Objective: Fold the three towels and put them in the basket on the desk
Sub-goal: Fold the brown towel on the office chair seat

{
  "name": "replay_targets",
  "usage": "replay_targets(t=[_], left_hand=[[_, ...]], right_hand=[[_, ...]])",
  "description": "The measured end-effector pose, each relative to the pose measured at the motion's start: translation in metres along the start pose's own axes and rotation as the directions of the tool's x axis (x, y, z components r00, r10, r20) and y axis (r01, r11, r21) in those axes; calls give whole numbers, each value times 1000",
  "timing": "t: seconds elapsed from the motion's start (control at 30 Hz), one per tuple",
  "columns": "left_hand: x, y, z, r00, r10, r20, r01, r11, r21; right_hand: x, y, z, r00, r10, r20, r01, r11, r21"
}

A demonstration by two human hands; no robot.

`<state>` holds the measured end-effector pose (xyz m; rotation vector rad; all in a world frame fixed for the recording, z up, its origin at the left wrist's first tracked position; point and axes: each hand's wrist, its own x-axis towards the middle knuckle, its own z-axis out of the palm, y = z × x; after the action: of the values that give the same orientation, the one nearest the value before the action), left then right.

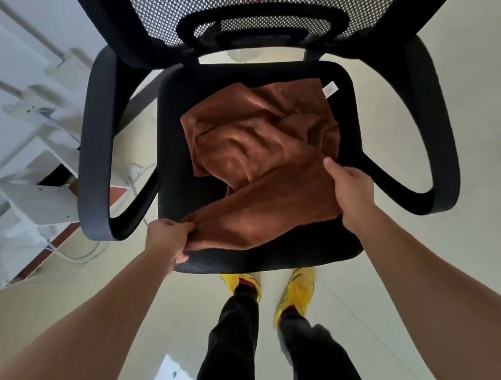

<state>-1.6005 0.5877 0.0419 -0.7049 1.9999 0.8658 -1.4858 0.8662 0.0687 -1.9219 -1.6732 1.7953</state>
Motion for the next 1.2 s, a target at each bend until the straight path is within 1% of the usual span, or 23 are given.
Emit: replay_targets(t=[0.07,0.1,0.13,0.17,0.2,0.23,0.3,0.33,0.37,0.4,0.47,0.5,0.53,0.57,0.67,0.7,0.73,0.8,0.9,0.97,1.03,1.13,1.2], left_hand=[[5,-3,2,1000,-1,-17,0,998,-65],[8,-4,2,1000,8,-23,-10,996,-87],[10,-7,4,999,27,-22,-29,996,-90],[9,-8,7,998,54,-13,-55,996,-76],[8,-11,11,996,85,-3,-85,995,-49],[6,-12,13,994,110,3,-110,994,-29],[1,-16,17,991,137,15,-136,990,-29],[-1,-19,17,990,138,17,-137,990,-46],[-3,-22,17,990,137,18,-135,989,-61],[-4,-25,15,991,135,19,-133,989,-70],[-7,-30,9,992,126,3,-125,988,-89],[-11,-34,6,994,111,-10,-111,989,-100],[-17,-39,3,996,91,-23,-93,989,-113],[-21,-44,0,997,76,-26,-79,989,-123],[-43,-63,-4,996,68,-50,-76,978,-195],[-50,-69,-4,995,73,-71,-86,975,-205],[-60,-79,-5,991,84,-103,-103,974,-203],[-78,-97,-5,980,109,-168,-139,974,-180],[-104,-136,-5,971,121,-207,-160,969,-187],[-121,-167,-2,972,100,-212,-139,974,-178],[-137,-196,1,974,70,-218,-114,973,-200],[-159,-230,6,974,8,-227,-67,966,-250],[-171,-245,7,973,-18,-232,-42,966,-253]], right_hand=[[9,9,-4,994,90,63,-99,983,156],[13,17,-6,991,113,77,-123,981,149],[14,30,-8,991,110,73,-114,992,57],[14,41,-9,994,82,69,-76,993,-88],[12,56,-9,996,50,78,-32,975,-220],[11,69,-7,994,33,103,2,949,-316],[3,85,0,986,34,161,35,913,-406],[-3,88,4,983,29,180,45,919,-392],[-6,89,7,986,23,166,37,936,-349],[-10,89,8,991,1,132,34,965,-261],[-15,85,6,1000,-9,-5,8,998,-65],[-20,83,1,999,4,-48,-3,1000,16],[-25,83,-4,998,5,-55,-2,998,57],[-28,85,-9,999,2,-34,-1,999,39],[-50,93,-27,998,-31,50,41,980,-195],[-56,98,-32,997,-8,82,28,968,-248],[-64,105,-41,991,30,128,5,963,-269],[-76,119,-55,973,108,206,-53,966,-255],[-98,141,-77,972,129,197,-74,961,-266],[-118,153,-92,981,89,173,-28,944,-327],[-138,165,-107,980,75,186,3,922,-386],[-165,179,-128,967,109,229,17,872,-489],[-177,184,-138,959,156,238,-12,858,-514]])
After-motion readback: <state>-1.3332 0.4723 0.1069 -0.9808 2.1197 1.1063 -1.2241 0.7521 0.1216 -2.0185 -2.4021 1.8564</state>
